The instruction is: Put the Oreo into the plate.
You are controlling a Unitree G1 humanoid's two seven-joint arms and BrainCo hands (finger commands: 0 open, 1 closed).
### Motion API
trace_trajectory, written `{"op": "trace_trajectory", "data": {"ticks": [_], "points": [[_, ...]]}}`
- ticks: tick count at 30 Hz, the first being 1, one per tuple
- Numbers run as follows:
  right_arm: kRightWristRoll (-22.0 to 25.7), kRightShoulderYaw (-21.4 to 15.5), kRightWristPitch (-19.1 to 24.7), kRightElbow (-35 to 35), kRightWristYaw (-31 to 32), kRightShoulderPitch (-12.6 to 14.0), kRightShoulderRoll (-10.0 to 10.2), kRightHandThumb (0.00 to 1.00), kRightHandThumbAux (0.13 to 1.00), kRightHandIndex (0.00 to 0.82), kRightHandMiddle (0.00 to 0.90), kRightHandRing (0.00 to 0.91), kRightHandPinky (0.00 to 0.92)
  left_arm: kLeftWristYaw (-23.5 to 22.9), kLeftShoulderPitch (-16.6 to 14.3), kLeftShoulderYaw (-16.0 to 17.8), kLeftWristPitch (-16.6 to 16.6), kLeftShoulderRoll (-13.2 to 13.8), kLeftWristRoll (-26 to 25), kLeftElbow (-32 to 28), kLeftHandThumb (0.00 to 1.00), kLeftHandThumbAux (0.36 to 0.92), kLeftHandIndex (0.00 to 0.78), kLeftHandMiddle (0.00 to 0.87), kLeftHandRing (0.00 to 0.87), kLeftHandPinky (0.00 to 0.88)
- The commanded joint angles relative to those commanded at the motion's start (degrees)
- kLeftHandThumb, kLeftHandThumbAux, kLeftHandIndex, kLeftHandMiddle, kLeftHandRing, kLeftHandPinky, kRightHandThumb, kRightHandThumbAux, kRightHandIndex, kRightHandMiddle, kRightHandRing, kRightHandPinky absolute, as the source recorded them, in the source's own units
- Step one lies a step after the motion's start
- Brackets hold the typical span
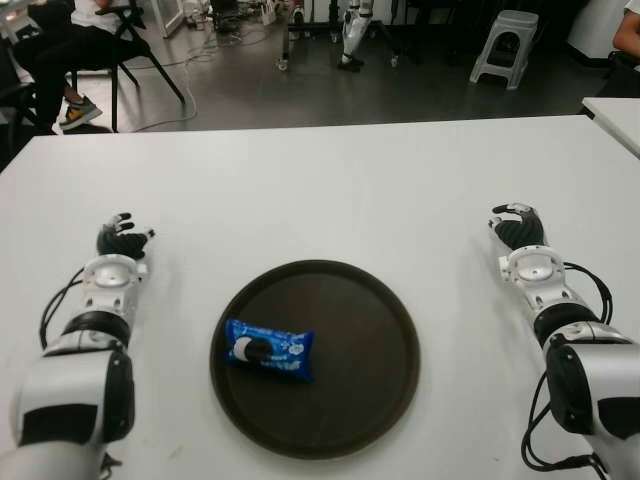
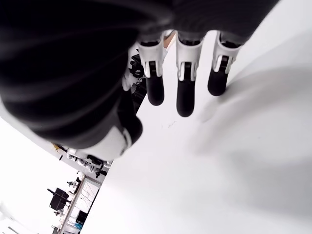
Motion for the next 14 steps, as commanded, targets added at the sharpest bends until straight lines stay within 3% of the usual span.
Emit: {"op": "trace_trajectory", "data": {"ticks": [14], "points": [[-0.02, -0.31, 0.45, -0.05, -0.26, -0.30, 0.00, 0.686, 0.728, 0.405, 0.423, 0.505, 0.546, 0.53, -0.25, -0.15, 0.25, -0.10, 0.30, -0.07, 0.391, 0.748, 0.147, 0.161, 0.166, 0.130]]}}
